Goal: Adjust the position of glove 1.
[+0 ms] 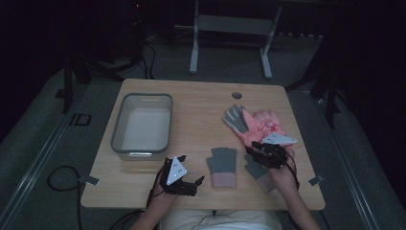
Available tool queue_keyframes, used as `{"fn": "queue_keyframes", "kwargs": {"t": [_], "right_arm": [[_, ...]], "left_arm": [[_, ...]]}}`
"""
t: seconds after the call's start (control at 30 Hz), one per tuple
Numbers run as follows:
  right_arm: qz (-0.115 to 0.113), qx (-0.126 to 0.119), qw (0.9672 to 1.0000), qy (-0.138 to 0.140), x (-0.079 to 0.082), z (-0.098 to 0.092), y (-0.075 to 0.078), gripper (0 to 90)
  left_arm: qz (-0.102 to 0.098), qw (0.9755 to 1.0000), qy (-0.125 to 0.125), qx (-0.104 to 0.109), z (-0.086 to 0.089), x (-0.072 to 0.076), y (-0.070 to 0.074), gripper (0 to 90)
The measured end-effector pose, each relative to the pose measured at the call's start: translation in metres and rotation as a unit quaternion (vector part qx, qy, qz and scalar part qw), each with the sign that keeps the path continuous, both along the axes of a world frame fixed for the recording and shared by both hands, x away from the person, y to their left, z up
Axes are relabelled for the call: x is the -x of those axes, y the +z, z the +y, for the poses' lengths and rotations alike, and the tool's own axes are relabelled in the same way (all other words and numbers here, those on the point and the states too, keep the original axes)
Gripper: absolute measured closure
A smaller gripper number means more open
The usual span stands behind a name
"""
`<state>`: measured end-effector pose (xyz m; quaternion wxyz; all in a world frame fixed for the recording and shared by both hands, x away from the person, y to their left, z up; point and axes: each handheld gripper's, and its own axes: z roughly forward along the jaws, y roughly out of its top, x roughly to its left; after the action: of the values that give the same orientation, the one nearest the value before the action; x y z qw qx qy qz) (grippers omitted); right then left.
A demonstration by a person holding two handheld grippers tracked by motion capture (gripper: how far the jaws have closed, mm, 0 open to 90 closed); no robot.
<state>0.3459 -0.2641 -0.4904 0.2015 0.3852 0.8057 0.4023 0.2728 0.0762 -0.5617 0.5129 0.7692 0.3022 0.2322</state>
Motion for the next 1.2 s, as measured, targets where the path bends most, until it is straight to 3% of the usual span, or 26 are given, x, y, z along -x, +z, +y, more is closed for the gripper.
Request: {"fn": "queue_keyframes", "kwargs": {"t": [0.13,0.17,0.4,0.7,0.87,0.93,1.03,1.2], "right_arm": [[0.016,0.016,0.9997,0.004,-0.001,-0.018,-0.005,65.7],[0.030,0.034,0.9989,0.009,0.001,-0.030,-0.013,65.5],[0.064,0.047,0.9967,0.018,0.006,-0.045,-0.034,63.9],[0.090,0.059,0.9942,0.011,0.008,-0.049,-0.050,63.7],[0.076,0.063,0.9951,0.009,0.011,-0.047,-0.054,65.6],[0.072,0.066,0.9952,0.007,0.013,-0.046,-0.054,70.3],[0.089,0.060,0.9943,-0.006,0.011,-0.046,-0.052,82.1],[0.099,0.075,0.9921,-0.021,0.011,-0.040,-0.047,85.4]], "left_arm": [[-0.001,1.0000,0.001,-0.002,-0.001,0.000,0.000,2.4],[-0.001,1.0000,0.001,-0.002,-0.001,0.000,0.000,2.4],[0.000,1.0000,0.002,-0.001,-0.001,0.000,0.000,2.5],[-0.003,1.0000,0.002,-0.003,-0.001,0.001,0.000,2.5],[-0.004,1.0000,0.003,-0.003,-0.002,0.001,0.000,2.5],[-0.002,1.0000,0.003,-0.002,-0.002,0.001,0.000,2.5],[-0.003,1.0000,0.002,-0.002,-0.002,0.001,0.000,2.5],[-0.002,1.0000,0.003,-0.003,-0.001,0.001,0.000,2.5]]}}
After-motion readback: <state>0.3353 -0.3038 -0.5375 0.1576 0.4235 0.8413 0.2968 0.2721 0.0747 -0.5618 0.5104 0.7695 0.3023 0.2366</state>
